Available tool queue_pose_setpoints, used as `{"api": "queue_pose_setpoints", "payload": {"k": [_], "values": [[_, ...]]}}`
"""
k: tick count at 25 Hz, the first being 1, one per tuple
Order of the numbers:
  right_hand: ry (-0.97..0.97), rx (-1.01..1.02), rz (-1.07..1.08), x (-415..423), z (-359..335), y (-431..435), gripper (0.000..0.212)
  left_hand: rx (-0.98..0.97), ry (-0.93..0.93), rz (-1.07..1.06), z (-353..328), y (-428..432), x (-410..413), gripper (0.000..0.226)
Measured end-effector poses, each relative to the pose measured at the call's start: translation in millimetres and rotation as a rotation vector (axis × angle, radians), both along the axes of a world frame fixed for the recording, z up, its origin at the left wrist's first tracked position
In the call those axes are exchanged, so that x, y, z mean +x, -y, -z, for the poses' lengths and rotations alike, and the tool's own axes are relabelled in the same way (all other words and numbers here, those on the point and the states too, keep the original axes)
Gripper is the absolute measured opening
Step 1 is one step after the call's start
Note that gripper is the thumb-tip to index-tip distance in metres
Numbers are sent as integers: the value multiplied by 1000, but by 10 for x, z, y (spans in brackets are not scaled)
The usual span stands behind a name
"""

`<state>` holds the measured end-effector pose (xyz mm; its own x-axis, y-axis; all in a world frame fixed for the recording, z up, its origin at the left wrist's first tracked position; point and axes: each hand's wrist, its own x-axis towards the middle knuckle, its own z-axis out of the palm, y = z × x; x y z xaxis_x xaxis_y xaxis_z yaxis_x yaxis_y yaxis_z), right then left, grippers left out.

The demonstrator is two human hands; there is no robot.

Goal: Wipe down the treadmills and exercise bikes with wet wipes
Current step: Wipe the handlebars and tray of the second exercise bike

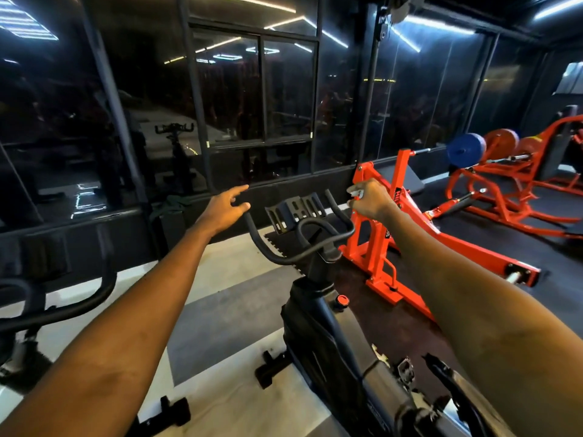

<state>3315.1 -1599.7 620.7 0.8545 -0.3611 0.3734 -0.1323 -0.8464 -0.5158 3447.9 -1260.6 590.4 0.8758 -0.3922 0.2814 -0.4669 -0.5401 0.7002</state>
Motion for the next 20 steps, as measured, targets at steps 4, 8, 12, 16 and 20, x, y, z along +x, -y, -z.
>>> {"api": "queue_pose_setpoints", "payload": {"k": [4,8,12,16,20], "values": [[-37,-16,-19,587,193,338,33,34,-24,-35,166,323,544,56],[-89,13,-3,1212,533,575,25,94,-63,-26,510,535,1152,56],[-127,9,24,1781,1026,601,24,197,-124,20,952,708,1719,54],[-226,14,-23,2270,1687,718,36,393,-111,116,1417,862,2066,50],[-300,78,-51,2431,2210,575,40,612,3,311,1804,1036,2255,48]]}}
